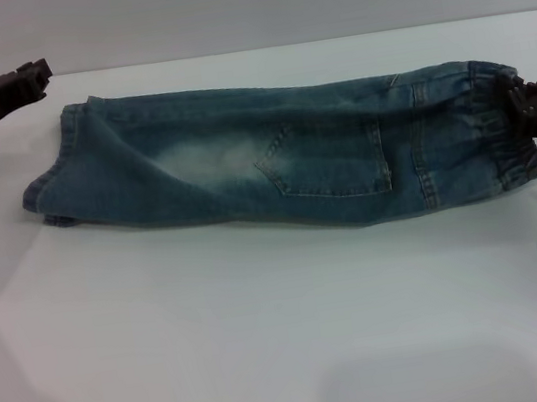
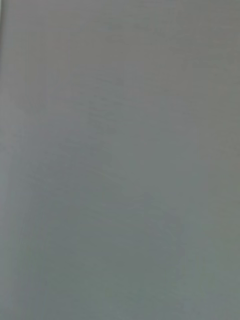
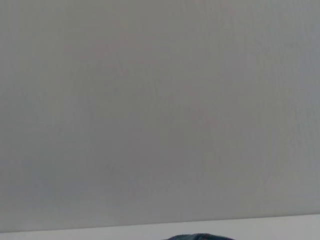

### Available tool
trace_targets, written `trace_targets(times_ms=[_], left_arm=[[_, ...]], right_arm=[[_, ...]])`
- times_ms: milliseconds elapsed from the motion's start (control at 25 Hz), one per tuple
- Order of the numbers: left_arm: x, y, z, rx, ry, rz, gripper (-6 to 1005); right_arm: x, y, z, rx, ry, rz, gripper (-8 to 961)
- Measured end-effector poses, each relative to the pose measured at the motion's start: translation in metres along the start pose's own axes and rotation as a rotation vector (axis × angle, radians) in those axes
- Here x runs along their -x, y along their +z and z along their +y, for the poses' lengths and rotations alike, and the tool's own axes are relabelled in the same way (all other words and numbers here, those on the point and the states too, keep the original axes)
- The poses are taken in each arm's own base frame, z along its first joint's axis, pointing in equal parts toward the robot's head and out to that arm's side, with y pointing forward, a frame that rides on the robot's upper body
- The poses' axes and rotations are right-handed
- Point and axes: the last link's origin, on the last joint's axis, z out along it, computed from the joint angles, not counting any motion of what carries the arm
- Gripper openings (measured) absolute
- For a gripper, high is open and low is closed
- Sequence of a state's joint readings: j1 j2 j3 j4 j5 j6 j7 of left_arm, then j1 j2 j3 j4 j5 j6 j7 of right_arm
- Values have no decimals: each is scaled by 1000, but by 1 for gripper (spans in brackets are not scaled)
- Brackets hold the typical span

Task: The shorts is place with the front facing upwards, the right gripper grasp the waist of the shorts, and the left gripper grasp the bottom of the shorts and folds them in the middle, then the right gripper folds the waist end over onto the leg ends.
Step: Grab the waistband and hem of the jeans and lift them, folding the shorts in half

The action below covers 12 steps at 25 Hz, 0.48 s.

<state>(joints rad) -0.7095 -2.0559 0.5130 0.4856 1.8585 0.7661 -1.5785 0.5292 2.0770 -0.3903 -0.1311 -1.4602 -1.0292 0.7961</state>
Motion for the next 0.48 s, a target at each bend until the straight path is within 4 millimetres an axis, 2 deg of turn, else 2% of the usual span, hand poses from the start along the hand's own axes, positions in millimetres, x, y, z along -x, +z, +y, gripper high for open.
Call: trace_targets(times_ms=[480], left_arm=[[4, 3, 2, -10, 33, -24, 225]], right_arm=[[2, 4, 0, -6, -2, 3, 0]])
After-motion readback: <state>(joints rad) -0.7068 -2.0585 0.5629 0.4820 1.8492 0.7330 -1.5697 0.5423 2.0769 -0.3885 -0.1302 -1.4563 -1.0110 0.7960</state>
